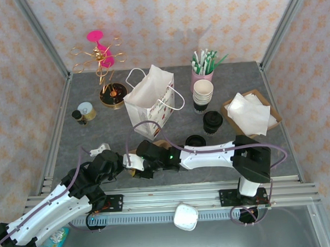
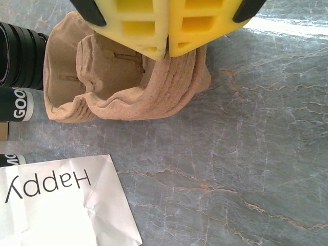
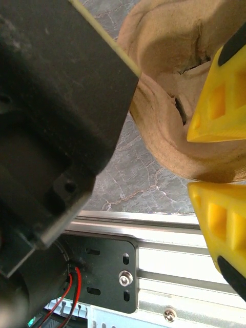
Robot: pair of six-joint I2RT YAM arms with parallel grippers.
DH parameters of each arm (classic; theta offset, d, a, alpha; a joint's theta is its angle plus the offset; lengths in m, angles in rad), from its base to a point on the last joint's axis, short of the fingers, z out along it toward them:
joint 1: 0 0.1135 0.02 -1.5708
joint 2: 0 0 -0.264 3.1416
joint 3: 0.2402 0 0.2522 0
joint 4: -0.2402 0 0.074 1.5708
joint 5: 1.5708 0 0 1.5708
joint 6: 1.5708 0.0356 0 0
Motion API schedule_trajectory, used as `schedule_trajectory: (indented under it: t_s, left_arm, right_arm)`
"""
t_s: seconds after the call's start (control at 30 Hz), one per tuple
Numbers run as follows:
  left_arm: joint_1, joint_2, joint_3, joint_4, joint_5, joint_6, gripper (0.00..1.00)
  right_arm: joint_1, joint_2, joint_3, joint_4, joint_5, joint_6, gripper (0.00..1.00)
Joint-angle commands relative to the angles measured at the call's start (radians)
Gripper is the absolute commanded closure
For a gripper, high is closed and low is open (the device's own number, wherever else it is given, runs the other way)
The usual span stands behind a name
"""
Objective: Pack the takeout coffee
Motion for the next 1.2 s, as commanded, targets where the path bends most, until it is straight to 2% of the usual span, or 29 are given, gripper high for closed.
schedule_trajectory:
  t_s: [0.0,0.1,0.23,0.57,0.83,1.07,1.17]
  left_arm:
    - [0.004,0.003,0.033,0.012,-0.034,0.019,1.00]
    - [0.004,0.001,0.033,0.006,-0.036,0.018,1.00]
    - [0.006,0.000,0.035,0.008,-0.039,0.018,1.00]
    - [0.005,0.006,0.033,0.010,-0.041,0.020,1.00]
    - [0.005,-0.002,0.034,0.005,-0.046,0.013,0.99]
    - [0.004,-0.004,0.048,-0.006,-0.043,0.012,0.84]
    - [0.005,-0.004,0.053,-0.016,-0.040,0.013,0.81]
  right_arm:
    - [-0.012,0.009,0.010,0.008,0.025,0.023,0.74]
    - [-0.018,0.010,0.010,0.005,0.016,0.029,0.76]
    - [-0.018,0.019,0.017,-0.014,-0.028,0.025,0.72]
    - [-0.025,0.016,0.024,-0.007,-0.047,0.035,0.83]
    - [-0.034,-0.012,0.006,0.011,-0.083,0.087,0.86]
    - [-0.034,-0.038,-0.022,0.049,-0.103,0.160,0.86]
    - [-0.036,-0.047,-0.031,0.065,-0.098,0.188,0.86]
